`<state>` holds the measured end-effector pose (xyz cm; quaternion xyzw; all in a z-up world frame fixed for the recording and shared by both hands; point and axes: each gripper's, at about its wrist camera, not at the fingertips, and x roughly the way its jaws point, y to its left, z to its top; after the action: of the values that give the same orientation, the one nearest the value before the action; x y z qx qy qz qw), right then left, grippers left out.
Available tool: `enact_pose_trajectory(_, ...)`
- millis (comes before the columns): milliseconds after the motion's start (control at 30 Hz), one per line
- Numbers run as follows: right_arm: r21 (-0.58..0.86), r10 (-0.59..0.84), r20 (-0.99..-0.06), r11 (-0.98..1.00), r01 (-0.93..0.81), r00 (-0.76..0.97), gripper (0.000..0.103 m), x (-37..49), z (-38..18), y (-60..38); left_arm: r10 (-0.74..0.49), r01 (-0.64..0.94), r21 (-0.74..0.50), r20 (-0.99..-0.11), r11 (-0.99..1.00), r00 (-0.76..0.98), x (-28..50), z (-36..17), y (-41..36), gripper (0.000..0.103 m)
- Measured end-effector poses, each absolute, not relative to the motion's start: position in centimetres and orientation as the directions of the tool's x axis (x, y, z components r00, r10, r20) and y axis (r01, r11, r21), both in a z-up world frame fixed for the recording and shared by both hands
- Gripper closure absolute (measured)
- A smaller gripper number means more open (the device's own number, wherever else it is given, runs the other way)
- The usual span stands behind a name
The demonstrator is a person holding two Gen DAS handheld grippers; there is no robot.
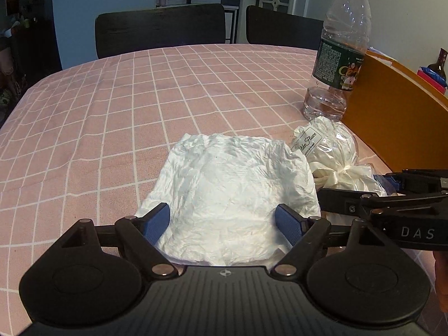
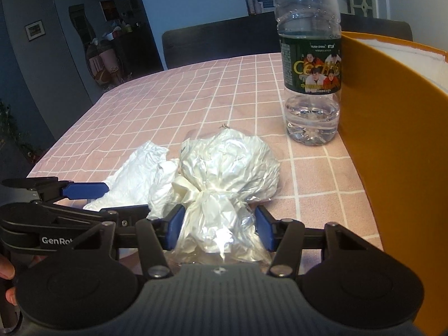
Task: Organize soft objects
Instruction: 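Lift the white wrapper and bag and carry both over the orange box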
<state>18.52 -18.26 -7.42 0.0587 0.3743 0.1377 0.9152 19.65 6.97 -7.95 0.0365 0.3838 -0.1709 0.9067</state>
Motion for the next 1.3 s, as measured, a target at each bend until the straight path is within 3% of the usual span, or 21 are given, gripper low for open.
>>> enact_pose_trajectory(100,0.206,0.298,-0.670,0.954,-0.216,0.680,0.049,18.6,-7.5,-18.2,-0.289,0.334,-0.075,-0.697,0.939,0.657,18.9,-7.8,6.6,0.031)
enact_pose_trajectory(167,0.206,0.303,-0.670,0.953,-0.222,0.678,0.049,18.7,-7.5,-18.2,-0.306,0.343,-0.088,-0.688,0.935,0.658,18.4,-7.6,6.2,0.057)
enact_pose_trajectory(233,0.208,0.308,-0.672,0.951,-0.228,0.674,0.049,18.8,-7.5,-18.3,-0.322,0.344,-0.108,-0.679,0.933,0.660,18.0,-7.6,5.7,0.072)
enact_pose_trajectory(367,0.221,0.324,-0.669,0.946,-0.237,0.669,0.052,18.6,-6.9,-18.5,-0.309,0.313,-0.112,-0.646,0.943,0.698,17.0,-7.3,5.7,0.078)
enact_pose_trajectory(733,0.178,0.348,-0.561,0.937,-0.302,0.751,0.054,13.8,-1.0,-20.3,-0.290,0.298,-0.069,-0.511,0.952,0.809,11.7,-1.1,6.1,0.079)
enact_pose_trajectory(933,0.117,0.326,-0.493,0.944,-0.310,0.807,0.054,10.3,3.8,-23.4,-0.375,0.380,-0.073,-0.408,0.922,0.832,9.5,2.3,3.9,0.079)
enact_pose_trajectory(1300,-0.027,0.185,-0.470,0.974,-0.224,0.863,0.054,9.4,10.8,-32.5,-0.586,0.587,-0.087,-0.269,0.805,0.764,10.8,7.5,-4.5,0.079)
